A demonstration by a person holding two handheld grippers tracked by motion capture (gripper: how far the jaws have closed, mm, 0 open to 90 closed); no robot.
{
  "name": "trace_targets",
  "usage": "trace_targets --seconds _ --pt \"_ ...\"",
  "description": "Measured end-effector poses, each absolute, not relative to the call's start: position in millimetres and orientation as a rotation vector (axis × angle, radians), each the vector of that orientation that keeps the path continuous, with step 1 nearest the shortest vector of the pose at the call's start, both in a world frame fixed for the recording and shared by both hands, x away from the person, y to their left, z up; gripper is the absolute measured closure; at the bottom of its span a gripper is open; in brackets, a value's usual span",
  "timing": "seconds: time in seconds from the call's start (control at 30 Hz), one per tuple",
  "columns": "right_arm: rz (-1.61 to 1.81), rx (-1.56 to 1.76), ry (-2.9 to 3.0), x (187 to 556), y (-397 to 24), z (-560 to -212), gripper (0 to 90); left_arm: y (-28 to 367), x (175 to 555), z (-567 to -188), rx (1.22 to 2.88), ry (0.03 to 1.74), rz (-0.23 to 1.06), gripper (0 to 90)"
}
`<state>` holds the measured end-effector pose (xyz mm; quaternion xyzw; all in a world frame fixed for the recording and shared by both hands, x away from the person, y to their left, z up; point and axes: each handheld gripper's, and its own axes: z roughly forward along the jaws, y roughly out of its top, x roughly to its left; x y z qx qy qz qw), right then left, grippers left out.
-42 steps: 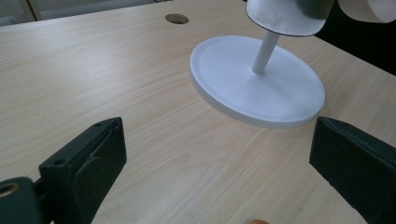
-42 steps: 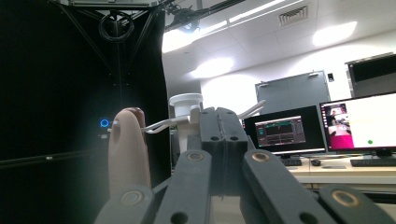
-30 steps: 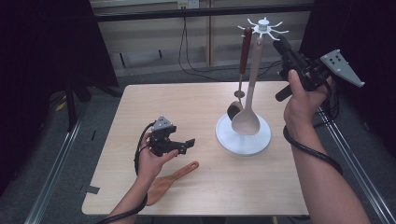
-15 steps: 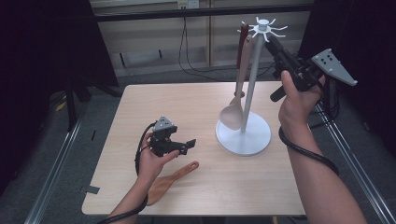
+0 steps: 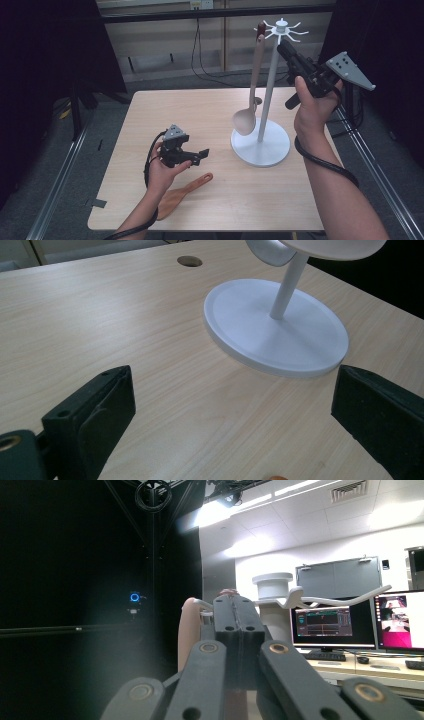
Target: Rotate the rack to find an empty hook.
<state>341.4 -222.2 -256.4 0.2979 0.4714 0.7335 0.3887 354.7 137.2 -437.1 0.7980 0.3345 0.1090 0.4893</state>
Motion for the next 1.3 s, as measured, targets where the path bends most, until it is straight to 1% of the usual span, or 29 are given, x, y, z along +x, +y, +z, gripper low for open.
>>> trace_targets --seconds 0.6,0.87,1.3 --pt "1.873 0.773 1.198 337 -231 -264 90.0 139 354 -437 1.934 0.819 0.263 3.8" --pt "1.857 0.778 1.191 339 -237 -255 90.0 139 354 -437 1.938 0.816 0.266 3.8" --pt "1.877 0.808 1.183 342 -243 -261 90.0 141 355 -437 1.943 0.817 0.268 3.8"
